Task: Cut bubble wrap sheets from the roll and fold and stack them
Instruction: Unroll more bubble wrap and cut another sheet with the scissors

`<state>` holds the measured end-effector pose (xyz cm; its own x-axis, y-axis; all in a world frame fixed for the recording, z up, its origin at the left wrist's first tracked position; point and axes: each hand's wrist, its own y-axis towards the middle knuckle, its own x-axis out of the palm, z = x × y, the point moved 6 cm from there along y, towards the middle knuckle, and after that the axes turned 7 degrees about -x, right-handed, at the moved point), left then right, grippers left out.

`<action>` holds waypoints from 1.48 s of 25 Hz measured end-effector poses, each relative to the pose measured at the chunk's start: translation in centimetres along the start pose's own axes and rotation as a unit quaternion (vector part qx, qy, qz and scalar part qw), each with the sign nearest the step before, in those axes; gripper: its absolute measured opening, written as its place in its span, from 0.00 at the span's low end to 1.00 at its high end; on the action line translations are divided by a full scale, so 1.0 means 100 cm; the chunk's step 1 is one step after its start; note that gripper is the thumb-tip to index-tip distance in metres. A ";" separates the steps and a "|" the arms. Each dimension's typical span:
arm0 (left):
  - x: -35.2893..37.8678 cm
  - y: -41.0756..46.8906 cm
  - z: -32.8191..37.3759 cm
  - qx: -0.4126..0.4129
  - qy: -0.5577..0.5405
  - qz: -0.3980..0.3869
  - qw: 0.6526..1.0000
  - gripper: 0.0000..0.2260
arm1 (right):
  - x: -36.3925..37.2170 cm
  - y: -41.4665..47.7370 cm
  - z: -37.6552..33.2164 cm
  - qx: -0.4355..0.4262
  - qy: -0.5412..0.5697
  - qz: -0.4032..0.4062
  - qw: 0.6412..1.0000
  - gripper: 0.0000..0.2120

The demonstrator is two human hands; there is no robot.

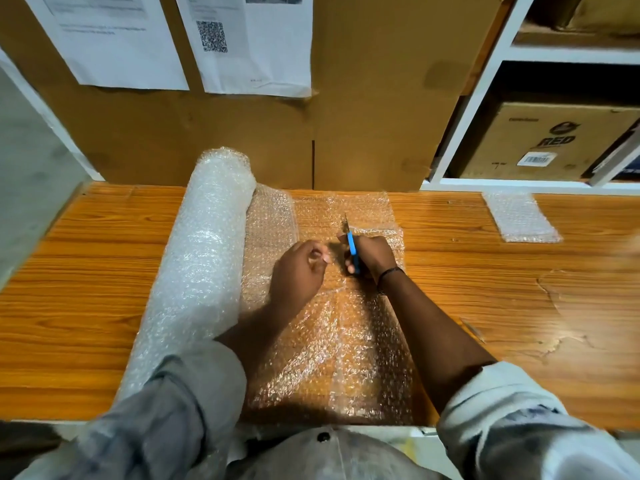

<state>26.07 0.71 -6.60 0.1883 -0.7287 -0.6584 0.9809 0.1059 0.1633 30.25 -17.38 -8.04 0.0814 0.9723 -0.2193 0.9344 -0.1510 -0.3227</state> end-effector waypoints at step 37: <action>0.054 0.111 -0.009 -0.022 0.064 0.071 0.995 0.12 | 0.008 0.053 -0.024 0.003 0.045 -0.055 0.997 0.17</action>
<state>37.98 -1.46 -9.05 0.3269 -0.6124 -0.7198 0.9447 0.2328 0.2310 36.15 -16.95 -7.69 0.0086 0.9951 -0.0985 0.9374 -0.0423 -0.3456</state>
